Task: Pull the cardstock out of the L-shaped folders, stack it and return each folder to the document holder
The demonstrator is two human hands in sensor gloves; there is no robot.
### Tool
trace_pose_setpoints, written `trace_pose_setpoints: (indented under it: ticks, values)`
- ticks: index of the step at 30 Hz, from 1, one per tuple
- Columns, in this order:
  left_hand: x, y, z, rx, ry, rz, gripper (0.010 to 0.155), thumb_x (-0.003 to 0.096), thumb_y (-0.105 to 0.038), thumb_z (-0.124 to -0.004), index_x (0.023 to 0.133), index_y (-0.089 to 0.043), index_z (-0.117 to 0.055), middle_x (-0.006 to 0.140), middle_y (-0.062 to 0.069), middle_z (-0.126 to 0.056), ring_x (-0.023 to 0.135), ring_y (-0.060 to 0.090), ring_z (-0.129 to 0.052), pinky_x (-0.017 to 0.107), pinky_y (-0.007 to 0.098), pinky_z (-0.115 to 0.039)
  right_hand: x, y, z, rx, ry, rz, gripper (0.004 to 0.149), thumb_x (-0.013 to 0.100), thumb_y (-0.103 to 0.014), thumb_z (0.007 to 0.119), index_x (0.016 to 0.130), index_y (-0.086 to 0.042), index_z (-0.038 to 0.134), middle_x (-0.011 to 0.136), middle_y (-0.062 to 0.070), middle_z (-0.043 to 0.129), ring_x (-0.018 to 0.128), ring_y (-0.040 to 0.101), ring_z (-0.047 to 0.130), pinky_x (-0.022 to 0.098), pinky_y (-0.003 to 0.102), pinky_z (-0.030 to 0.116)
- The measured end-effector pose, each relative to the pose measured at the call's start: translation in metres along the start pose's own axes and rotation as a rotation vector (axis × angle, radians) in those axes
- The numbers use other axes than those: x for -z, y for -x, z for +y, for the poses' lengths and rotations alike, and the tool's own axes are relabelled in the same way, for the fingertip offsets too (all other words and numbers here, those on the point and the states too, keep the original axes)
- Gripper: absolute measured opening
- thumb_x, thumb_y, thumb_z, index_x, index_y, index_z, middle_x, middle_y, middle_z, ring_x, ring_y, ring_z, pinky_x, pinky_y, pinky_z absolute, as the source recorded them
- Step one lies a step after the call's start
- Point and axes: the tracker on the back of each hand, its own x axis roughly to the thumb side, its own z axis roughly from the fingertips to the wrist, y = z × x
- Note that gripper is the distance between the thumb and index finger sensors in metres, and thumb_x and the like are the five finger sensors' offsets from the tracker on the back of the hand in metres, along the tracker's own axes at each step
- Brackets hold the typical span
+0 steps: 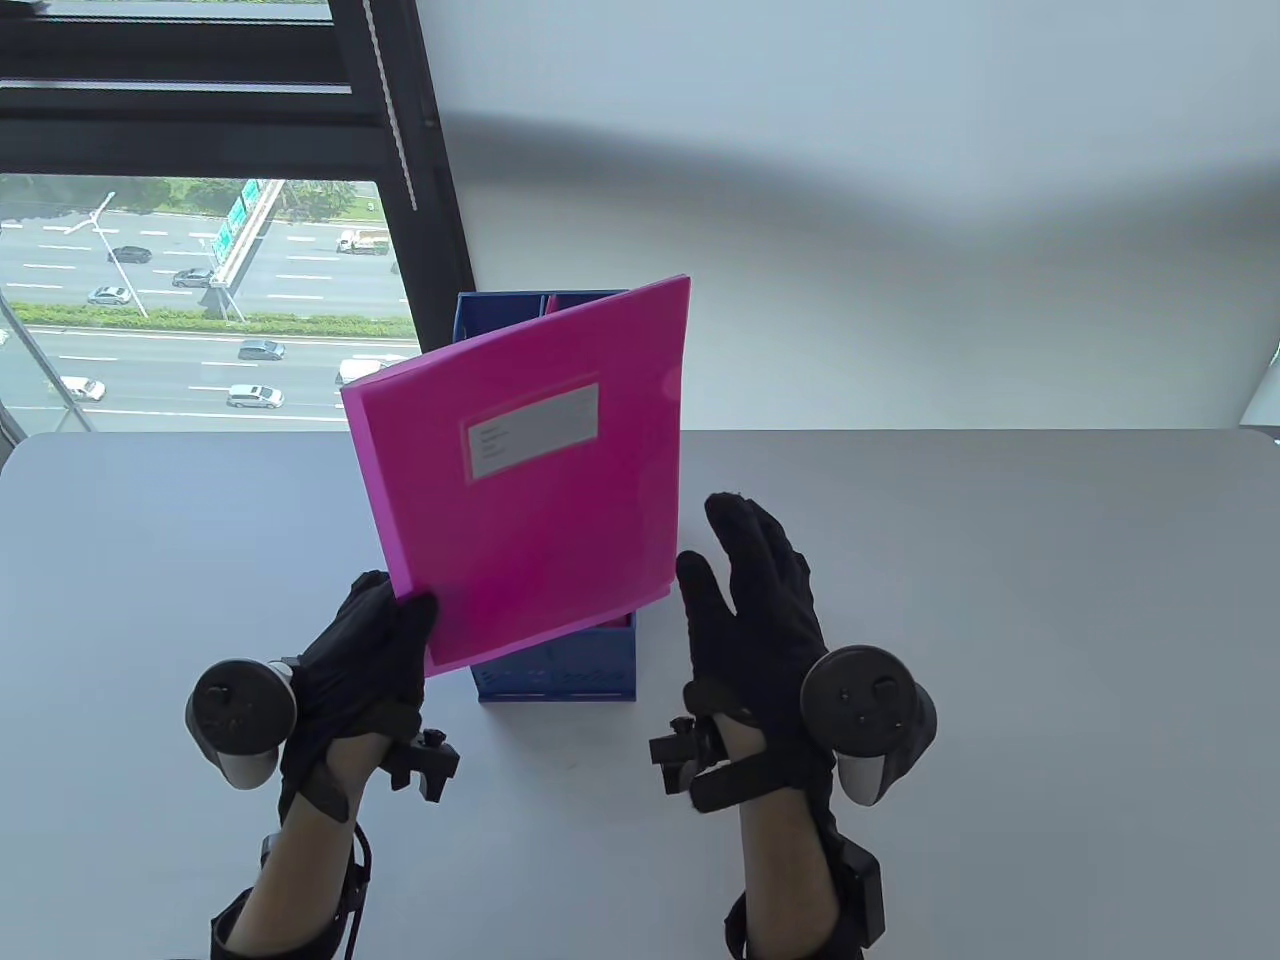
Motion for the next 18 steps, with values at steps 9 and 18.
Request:
trace_pose_setpoints:
  ticks: [9, 18]
  values:
    - [0.006, 0.039, -0.002, -0.221, 0.248, 0.040, 0.044, 0.0561, -0.036, -0.075, 0.092, -0.014, -0.088, 0.073, 0.000, -0.100, 0.075, 0.035, -0.096, 0.072, 0.063, -0.058, 0.013, 0.038, 0.003, 0.248, -0.155, 0.124, 0.061, 0.063, -0.047, 0.078, 0.114, -0.028, 0.052, 0.113, 0.005, 0.062, 0.096, 0.033, 0.073, 0.078, 0.058, 0.042]
    - [0.007, 0.052, -0.021, -0.318, 0.405, 0.074, 0.044, 0.0570, -0.036, -0.074, 0.094, -0.014, -0.086, 0.075, 0.000, -0.099, 0.076, 0.034, -0.096, 0.072, 0.062, -0.059, 0.017, 0.046, 0.015, 0.334, -0.233, 0.109, 0.049, 0.062, -0.038, 0.082, 0.106, -0.026, 0.066, 0.091, -0.006, 0.087, 0.072, 0.015, 0.097, 0.076, 0.053, 0.060]
